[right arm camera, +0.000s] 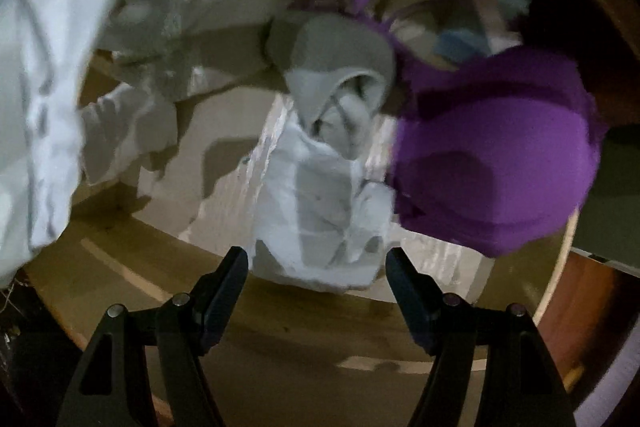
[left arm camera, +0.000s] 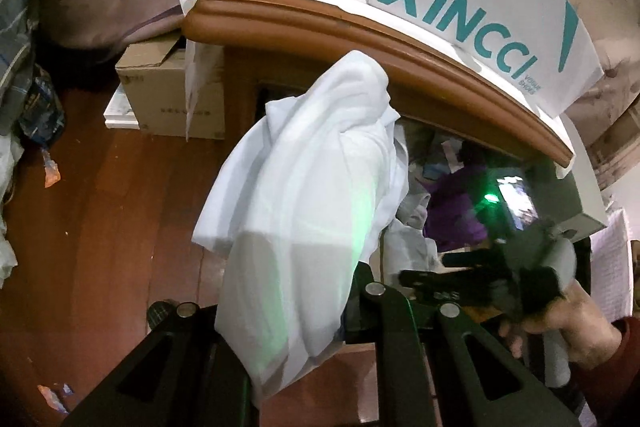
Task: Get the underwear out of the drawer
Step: 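Grasp the white rolled underwear with the right gripper while the left holds the white cloth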
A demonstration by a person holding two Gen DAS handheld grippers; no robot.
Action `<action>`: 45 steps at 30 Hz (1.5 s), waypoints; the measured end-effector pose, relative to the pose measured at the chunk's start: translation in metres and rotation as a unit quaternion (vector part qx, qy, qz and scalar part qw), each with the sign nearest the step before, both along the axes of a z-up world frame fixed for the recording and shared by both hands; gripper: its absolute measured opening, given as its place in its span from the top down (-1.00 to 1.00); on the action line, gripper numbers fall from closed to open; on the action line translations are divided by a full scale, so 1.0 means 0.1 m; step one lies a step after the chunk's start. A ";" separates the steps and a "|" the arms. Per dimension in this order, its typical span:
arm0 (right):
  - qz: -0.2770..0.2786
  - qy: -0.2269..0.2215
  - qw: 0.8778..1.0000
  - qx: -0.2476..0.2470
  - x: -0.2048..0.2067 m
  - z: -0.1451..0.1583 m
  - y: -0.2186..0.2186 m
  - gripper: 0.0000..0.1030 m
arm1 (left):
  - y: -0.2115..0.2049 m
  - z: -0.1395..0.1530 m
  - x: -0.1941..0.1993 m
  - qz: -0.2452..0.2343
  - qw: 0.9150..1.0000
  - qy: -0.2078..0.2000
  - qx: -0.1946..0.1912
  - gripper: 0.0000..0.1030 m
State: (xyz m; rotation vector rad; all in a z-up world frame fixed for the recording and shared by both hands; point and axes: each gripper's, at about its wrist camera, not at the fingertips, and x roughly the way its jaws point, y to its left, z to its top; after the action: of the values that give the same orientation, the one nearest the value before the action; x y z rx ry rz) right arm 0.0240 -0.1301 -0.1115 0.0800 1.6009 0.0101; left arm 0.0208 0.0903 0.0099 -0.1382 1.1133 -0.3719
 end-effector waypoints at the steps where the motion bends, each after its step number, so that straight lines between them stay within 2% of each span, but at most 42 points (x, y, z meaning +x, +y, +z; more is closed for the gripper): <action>1: 0.002 0.007 1.000 -0.002 0.04 -0.03 0.03 -0.42 | 0.01 0.00 0.00 -0.001 1.000 0.000 -0.002 0.77; 9: 0.043 0.067 0.994 -0.071 0.35 -0.33 0.36 -0.44 | 0.09 0.07 -0.02 0.002 1.000 -0.006 -0.022 0.76; 14: 0.054 0.091 0.990 -0.089 0.44 -0.46 0.39 -0.45 | 0.12 0.08 0.00 0.003 1.000 -0.007 -0.027 0.75; 21: 0.096 0.098 0.984 -0.117 0.51 -0.62 0.54 -0.48 | 0.10 0.04 0.01 0.002 1.000 0.004 -0.024 0.75; 23: 0.109 0.095 0.982 -0.122 0.49 -0.62 0.57 -0.44 | 0.10 0.04 0.02 0.003 1.000 0.005 -0.025 0.75; 24: 0.112 0.090 0.982 -0.121 0.50 -0.61 0.58 -0.38 | 0.10 0.04 0.02 0.002 1.000 0.005 -0.025 0.75; 26: 0.117 0.082 0.981 -0.131 0.49 -0.58 0.56 -0.08 | 0.10 0.03 0.03 0.002 1.000 0.006 -0.027 0.75; 32: 0.107 0.046 0.988 -0.098 0.37 -0.38 0.36 0.18 | 0.08 0.02 0.02 -0.003 1.000 0.005 -0.024 0.74; 38: 0.066 -0.027 0.996 -0.050 0.20 -0.06 0.18 0.21 | 0.06 -0.03 0.04 -0.003 1.000 0.011 -0.016 0.74; 45: 0.027 -0.140 0.990 -0.006 -0.06 0.46 -0.06 0.21 | -0.01 -0.06 0.06 -0.007 1.000 0.011 -0.008 0.74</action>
State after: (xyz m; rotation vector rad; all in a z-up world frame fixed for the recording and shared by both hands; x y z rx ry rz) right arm 0.0184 -0.1365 -0.0655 0.0242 1.3227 0.0511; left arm 0.0265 0.0895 0.0040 -0.1481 1.1331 -0.3923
